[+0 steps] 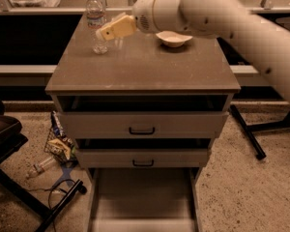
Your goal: Place water bottle into bottom drawer
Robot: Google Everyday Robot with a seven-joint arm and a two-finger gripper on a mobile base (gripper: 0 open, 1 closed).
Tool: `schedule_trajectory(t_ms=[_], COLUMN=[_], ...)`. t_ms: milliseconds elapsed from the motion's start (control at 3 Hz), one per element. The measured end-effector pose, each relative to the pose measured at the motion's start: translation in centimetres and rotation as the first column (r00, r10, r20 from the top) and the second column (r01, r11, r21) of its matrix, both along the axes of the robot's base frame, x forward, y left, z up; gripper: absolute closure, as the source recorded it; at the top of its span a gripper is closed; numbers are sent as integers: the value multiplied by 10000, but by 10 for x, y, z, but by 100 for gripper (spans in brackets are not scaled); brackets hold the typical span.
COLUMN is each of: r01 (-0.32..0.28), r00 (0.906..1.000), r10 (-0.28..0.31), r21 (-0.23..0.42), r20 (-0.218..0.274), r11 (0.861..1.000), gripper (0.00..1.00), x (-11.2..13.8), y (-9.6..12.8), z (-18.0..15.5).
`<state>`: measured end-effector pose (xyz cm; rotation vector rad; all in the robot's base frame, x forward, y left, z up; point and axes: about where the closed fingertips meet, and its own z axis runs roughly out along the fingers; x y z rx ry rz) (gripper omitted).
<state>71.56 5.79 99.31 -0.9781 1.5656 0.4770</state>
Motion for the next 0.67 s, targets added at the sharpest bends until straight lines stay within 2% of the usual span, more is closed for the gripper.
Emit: schedule_trajectory(t_ms=[333,667], r01=[-77,-34], r00=[10000,9983], r10=[79,113], r21=[565,1378], r20=[-24,-563], r11=[9984,9905], gripper=[0,0], x=[36,73], y=[28,51], z=[-21,-48])
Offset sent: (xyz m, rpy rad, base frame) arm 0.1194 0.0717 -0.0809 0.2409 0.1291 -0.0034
